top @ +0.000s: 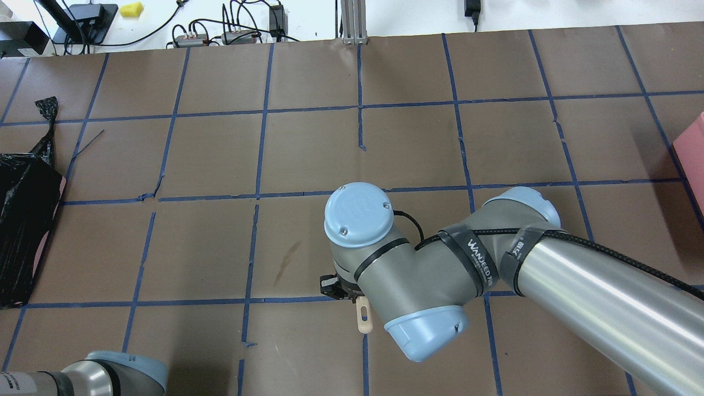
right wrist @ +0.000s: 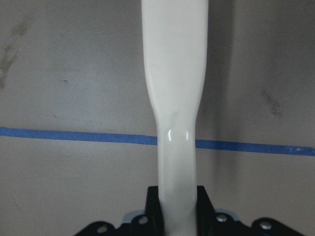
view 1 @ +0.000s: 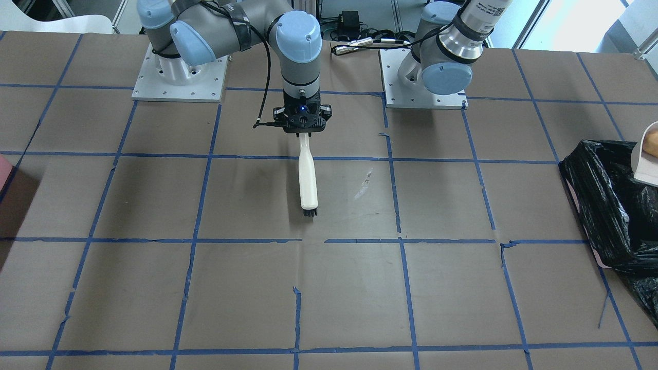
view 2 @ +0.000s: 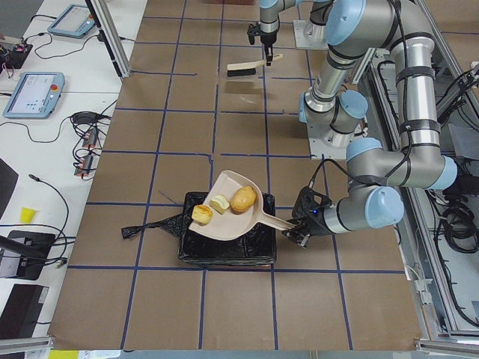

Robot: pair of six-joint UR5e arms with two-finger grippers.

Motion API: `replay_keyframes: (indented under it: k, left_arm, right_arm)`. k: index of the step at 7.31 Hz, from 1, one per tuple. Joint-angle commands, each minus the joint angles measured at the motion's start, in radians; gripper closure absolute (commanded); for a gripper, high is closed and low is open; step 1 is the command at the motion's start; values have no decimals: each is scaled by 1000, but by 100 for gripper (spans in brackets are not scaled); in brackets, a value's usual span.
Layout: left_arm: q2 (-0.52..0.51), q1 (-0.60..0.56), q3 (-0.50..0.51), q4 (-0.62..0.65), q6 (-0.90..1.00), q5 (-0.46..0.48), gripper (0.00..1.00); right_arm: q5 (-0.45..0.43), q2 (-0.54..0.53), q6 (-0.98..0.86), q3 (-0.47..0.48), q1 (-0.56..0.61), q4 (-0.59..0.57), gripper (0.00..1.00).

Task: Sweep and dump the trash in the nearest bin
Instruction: 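Carry the loaded dustpan over the black trash bag with the left gripper, then tilt the dustpan with the left gripper to dump food into the bag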

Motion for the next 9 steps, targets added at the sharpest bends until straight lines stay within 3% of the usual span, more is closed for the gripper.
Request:
replay_keyframes:
  k: [1,6,9]
  left_arm:
    - [-14,12,-7,6,-7,88,100]
    - [0,-46,28,63,-108,298,100]
    - [0,-51,70,76,-112,343,100]
  right_arm:
    - [-4,9,13,49,9,-17,83]
    - [-2,1,25,14,1,-51,82]
    - [-6,0,24,14,-4,-44,82]
